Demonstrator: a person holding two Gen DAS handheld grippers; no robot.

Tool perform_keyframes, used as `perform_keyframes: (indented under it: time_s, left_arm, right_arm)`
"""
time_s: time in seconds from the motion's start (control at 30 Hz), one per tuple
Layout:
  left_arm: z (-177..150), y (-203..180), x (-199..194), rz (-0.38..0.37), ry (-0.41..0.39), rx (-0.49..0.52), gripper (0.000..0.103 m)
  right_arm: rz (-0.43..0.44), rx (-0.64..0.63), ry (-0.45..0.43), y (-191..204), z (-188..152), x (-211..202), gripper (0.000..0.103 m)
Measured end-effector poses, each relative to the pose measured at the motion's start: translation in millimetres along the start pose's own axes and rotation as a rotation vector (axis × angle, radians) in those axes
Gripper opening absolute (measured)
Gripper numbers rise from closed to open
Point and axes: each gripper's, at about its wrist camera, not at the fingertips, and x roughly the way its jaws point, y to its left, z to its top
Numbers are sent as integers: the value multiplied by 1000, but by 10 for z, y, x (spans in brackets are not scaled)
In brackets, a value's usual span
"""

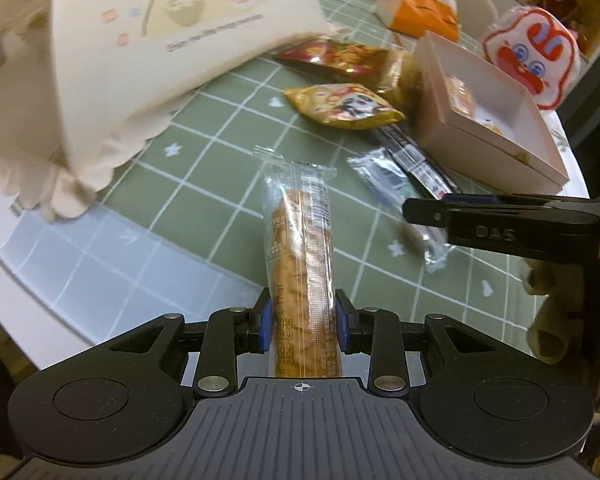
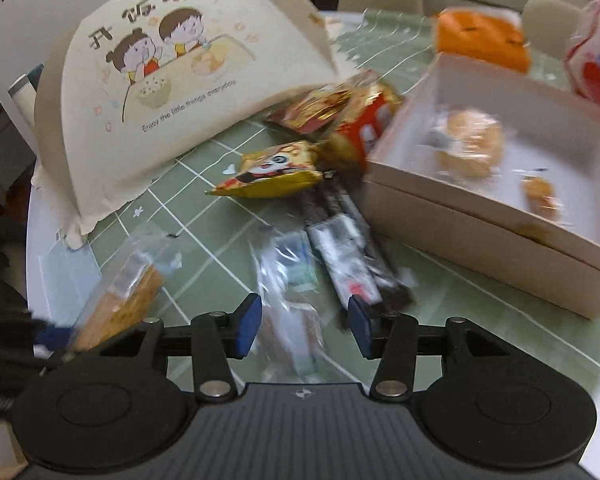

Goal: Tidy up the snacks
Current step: 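Grasp the small clear barcode packet with the right tool while the left tool holds the biscuit stick, then lift the biscuit stick with the left tool while the right tool lifts the clear packet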

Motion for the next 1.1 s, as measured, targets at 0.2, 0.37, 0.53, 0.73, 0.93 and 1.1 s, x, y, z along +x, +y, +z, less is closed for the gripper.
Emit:
perform_keyframes:
  time_s: [0.2, 0.37, 0.53, 0.73, 0.93, 1.1]
  left_arm:
    - [-50, -116, 76, -42, 39, 36, 35]
    - [-135, -380, 117, -101, 60, 100, 35]
    - [-195, -676, 112, -156, 81, 176, 35]
    - [-231, -876, -43, -190, 51, 218, 34]
    - [-61, -908, -228, -213, -4, 183, 34]
    - [323, -1024, -482, -206, -122, 214, 34]
  right_arm:
    - [13, -59, 90, 268, -178, 19, 34]
    - [-91, 99, 122, -68, -558, -392, 34]
    - [-161, 198, 113, -305, -917, -738, 34]
    - [-161, 250, 44, -362, -1004, -1067, 33]
    - [-113, 267, -58, -326, -869, -1421, 33]
    - [-98, 251, -142, -273, -577, -1617, 33]
